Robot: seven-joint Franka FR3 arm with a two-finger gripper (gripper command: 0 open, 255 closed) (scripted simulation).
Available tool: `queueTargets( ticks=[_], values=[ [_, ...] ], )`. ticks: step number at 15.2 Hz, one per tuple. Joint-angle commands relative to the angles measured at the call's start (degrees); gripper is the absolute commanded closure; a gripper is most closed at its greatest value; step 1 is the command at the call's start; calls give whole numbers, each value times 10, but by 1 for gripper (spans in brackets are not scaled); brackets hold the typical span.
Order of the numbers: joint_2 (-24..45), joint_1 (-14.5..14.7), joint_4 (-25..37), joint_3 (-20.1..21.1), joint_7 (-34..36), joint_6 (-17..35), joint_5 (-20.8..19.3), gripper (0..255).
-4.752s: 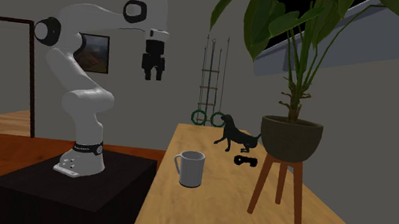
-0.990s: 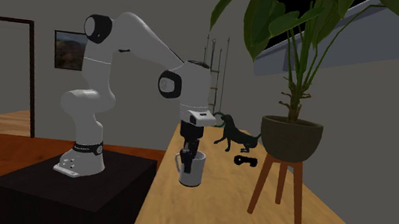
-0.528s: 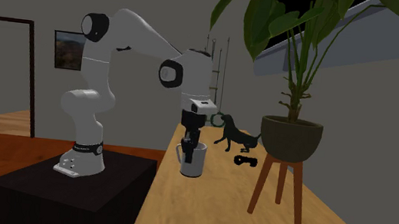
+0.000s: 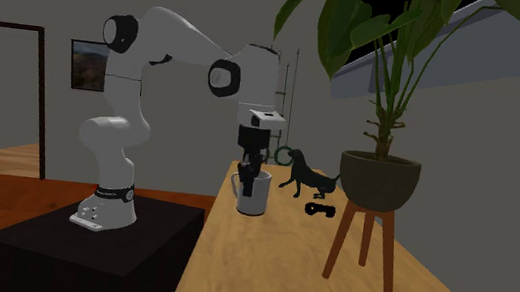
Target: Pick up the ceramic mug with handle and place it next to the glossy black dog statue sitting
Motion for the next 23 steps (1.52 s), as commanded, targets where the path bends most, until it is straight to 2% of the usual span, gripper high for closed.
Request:
queueTargets(
  ticks=[1, 23],
  values=[
    [-4, 0, 11, 0, 1, -15, -2, 255],
    [-26, 0, 154, -1, 15, -180, -11, 255]
  ],
)
